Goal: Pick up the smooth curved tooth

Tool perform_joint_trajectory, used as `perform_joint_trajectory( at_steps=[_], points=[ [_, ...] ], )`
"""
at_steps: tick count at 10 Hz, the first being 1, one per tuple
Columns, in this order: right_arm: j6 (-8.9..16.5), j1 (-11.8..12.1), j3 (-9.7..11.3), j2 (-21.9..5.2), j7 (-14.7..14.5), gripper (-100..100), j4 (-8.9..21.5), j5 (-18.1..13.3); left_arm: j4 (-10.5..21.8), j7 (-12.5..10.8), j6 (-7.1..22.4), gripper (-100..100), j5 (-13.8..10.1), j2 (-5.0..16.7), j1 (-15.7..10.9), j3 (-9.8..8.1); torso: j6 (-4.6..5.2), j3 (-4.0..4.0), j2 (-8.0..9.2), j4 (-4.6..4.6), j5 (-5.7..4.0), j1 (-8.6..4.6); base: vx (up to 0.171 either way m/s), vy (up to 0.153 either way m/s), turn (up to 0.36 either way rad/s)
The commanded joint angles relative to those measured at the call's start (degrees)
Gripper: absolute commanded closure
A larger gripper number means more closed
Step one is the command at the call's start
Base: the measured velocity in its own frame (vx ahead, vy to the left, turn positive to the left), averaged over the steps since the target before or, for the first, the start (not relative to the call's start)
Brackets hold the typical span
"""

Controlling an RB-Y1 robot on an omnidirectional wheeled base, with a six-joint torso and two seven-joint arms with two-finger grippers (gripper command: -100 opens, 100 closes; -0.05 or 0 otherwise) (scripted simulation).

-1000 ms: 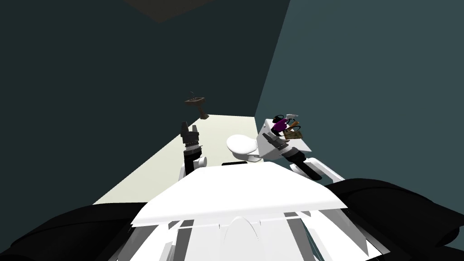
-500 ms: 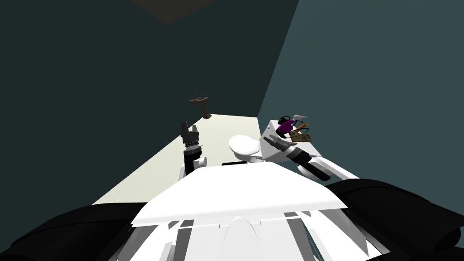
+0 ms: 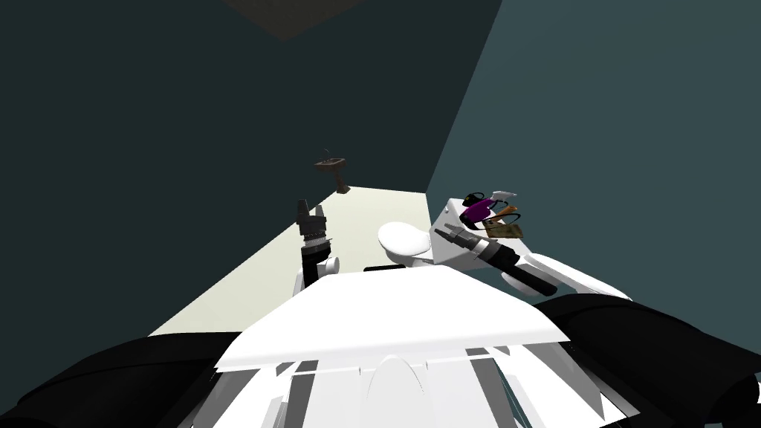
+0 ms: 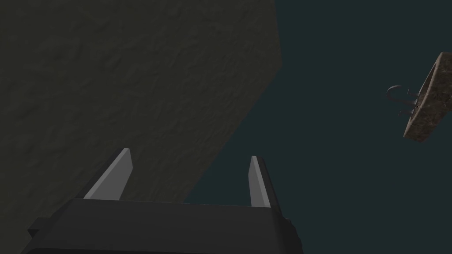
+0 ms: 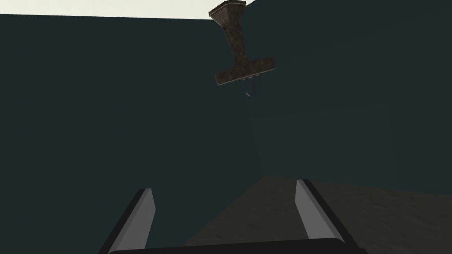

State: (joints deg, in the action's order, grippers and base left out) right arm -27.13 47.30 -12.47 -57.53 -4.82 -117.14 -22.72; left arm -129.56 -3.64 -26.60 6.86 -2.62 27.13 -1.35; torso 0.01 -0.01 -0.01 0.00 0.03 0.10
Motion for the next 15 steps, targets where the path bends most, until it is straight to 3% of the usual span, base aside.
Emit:
perform_joint_trajectory(
  at_steps=[1,2,5,7,15],
  points=[
    [-0.09,0.78,-0.44,-2.86,0.14,-100,0.32,-0.45,0.00,0.00,0.00,0,0.00,0.00,0.00,0.00,0.00,0.00,0.00,0.00,0.00,0.00,0.014,0.024,0.042],
    [-0.09,0.78,-0.44,-3.49,0.14,-100,0.32,-0.45,0.00,0.00,0.00,0,0.00,0.00,0.00,0.00,0.02,0.01,0.02,0.01,0.00,-0.01,0.005,0.009,-0.009],
    [-1.18,2.93,-1.71,-9.01,0.35,-100,3.29,-2.09,0.00,0.00,0.00,0,0.00,0.00,0.00,0.00,0.02,0.03,0.05,0.01,-0.01,-0.05,0.010,0.014,0.081],
    [-1.18,2.93,-1.71,-11.51,0.35,-100,3.29,-2.09,0.00,0.00,0.00,0,0.00,0.00,0.00,-0.01,0.02,0.03,0.05,0.01,-0.01,-0.07,0.004,0.004,0.020],
    [-3.57,6.79,-3.75,-26.48,0.47,-100,9.37,-4.70,0.00,0.00,0.00,0,0.00,0.01,0.00,-0.01,0.03,0.08,0.15,0.04,-0.04,-0.18,-0.009,-0.009,0.050]
  ],
)
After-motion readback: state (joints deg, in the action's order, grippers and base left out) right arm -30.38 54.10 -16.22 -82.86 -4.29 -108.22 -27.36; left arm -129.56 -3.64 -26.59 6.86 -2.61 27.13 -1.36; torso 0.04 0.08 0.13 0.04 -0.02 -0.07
